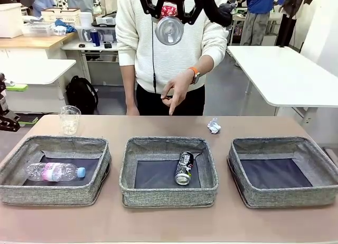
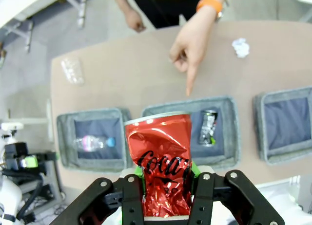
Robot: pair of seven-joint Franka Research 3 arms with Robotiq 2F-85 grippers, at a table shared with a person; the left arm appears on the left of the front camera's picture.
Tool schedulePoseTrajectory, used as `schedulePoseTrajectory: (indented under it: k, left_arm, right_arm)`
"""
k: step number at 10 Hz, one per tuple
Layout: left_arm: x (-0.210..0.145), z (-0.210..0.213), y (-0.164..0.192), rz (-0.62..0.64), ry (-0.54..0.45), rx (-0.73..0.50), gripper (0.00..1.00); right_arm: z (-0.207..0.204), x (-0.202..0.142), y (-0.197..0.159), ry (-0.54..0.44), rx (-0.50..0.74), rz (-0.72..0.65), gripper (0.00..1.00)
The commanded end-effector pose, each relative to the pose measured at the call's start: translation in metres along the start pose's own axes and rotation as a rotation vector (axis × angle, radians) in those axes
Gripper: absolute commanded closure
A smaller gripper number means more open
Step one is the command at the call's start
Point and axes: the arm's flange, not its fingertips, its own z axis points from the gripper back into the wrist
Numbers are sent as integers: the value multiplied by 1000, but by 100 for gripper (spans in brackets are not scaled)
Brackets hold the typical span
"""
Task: Sort the waste into the appropriate baskets.
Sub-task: Place the picked waste into the Fabric basket indicated by the person.
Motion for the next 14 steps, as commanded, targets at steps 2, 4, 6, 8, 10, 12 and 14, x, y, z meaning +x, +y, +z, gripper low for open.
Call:
schedulePoseTrajectory:
  k: [2,4,6,8,10,12,14]
  left_arm:
    - [-4,1,-1,-10,10,-4,0]
    - [-4,1,-1,-10,10,-4,0]
    - [-4,1,-1,-10,10,-4,0]
    - [-4,1,-1,-10,10,-4,0]
    - [-4,1,-1,-10,10,-4,0]
    - [-4,1,-1,-10,10,-4,0]
    - [-4,1,-1,-10,10,-4,0]
  right_arm:
    - [1,0,-1,-2,10,-11,71]
    - [1,0,-1,-2,10,-11,71]
    - [0,0,0,0,0,0,71]
    - [-37,-12,-13,41,38,129,71]
    - [-79,-34,-35,80,71,138,71]
    - [-121,-55,-56,147,113,137,71]
    - [-170,-70,-72,191,125,109,71]
